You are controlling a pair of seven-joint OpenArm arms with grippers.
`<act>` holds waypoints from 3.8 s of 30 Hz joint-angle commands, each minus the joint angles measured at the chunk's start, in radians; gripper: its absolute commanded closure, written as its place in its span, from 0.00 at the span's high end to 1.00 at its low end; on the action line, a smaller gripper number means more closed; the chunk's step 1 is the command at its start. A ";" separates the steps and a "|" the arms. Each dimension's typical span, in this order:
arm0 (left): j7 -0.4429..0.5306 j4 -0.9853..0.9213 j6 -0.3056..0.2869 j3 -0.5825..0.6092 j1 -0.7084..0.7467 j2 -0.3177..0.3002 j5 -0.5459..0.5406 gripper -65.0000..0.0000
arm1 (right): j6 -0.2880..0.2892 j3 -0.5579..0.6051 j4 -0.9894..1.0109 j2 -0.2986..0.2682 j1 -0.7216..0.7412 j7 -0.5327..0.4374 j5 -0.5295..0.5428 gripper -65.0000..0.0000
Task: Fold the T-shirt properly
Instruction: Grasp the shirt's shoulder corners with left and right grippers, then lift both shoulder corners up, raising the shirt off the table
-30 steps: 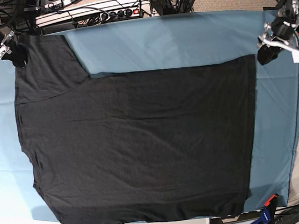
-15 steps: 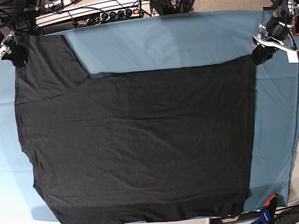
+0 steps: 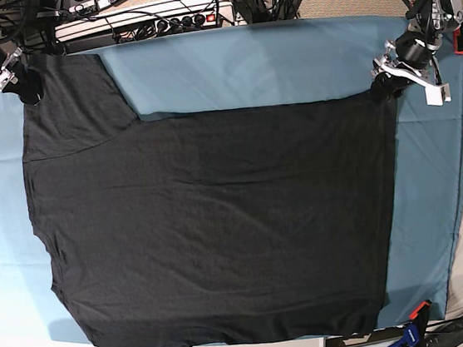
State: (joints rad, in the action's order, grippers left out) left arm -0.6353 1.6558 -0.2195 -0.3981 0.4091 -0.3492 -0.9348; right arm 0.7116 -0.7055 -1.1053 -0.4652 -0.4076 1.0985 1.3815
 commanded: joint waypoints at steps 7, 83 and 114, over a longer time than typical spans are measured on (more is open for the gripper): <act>0.011 0.013 -0.013 -0.003 -0.002 -0.014 0.001 0.01 | -0.014 0.005 0.000 0.010 -0.011 -0.003 -0.071 0.00; 0.059 0.117 -0.149 -0.019 0.201 -0.018 0.064 0.00 | -0.014 -0.077 -0.001 -0.056 -0.156 0.138 0.102 0.00; 0.047 0.319 -0.192 -0.063 0.440 -0.016 0.044 0.00 | -0.014 -0.142 -0.001 -0.158 -0.296 0.148 0.102 0.00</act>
State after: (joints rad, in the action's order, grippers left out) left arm -0.6022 1.9575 -0.4007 -0.4526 0.8371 -0.3550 -0.8783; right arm 0.6998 -0.8314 -1.0988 -0.5949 -0.6895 1.2499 1.4742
